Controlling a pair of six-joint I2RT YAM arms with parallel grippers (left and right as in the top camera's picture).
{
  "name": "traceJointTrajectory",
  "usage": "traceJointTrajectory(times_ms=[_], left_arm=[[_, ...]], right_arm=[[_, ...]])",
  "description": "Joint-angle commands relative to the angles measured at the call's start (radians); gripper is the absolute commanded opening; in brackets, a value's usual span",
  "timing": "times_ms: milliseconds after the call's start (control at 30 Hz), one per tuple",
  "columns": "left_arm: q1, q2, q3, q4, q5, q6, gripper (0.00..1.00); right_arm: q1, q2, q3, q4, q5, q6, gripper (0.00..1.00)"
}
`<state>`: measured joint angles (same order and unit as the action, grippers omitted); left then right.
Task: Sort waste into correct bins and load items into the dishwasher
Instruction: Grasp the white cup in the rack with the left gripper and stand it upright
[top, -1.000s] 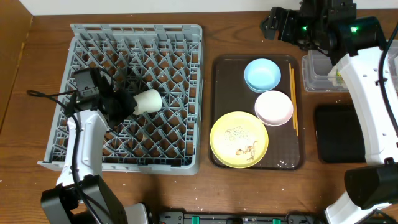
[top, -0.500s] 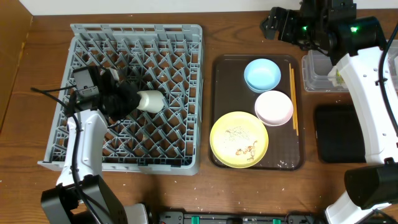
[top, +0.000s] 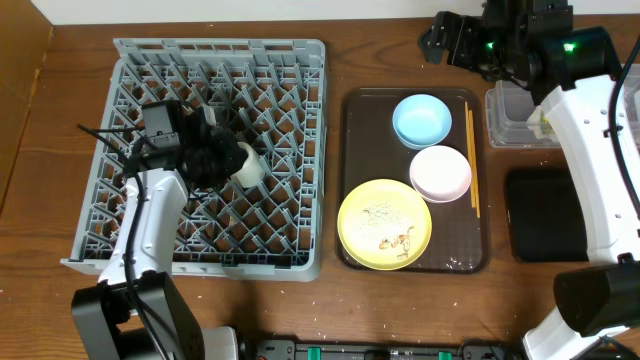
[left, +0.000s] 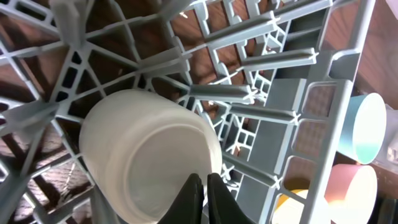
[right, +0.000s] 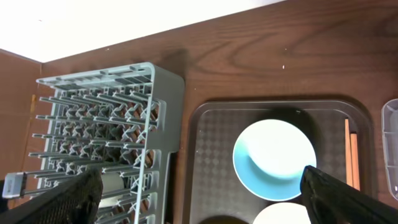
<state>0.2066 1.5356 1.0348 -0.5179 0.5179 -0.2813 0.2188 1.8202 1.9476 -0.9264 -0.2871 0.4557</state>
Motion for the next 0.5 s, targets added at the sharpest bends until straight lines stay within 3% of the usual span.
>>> traceJointTrajectory(times_ms=[0,267,333,433,467], left_arm=[[0.002,-0.057,0.017,-0.011,-0.028,0.022,0.07],[0.002,-0.360,0.018,-0.018,-0.033,0.064,0.12],[0.002,-0.426,0.018,-0.019,-0.055,0.064,0.29],[0.002,-0.506,0.018,-0.040,-0.169,0.064,0.66],[0.002,-0.521,0.018,-0.051,-0.209,0.064,0.69]], right_arm=[[-0.008,0.000,0.005,-0.002,0.002,-0.001,0.99],[-0.008,0.000,0.005,-0.002,0.002,-0.001,0.99],[-0.008,0.000,0.005,-0.002,0.002,-0.001,0.99],[-0.008,0.000,0.005,-0.002,0.002,-0.001,0.99],[-0.008,0.000,0.005,-0.002,0.002,-0.001,0.99]])
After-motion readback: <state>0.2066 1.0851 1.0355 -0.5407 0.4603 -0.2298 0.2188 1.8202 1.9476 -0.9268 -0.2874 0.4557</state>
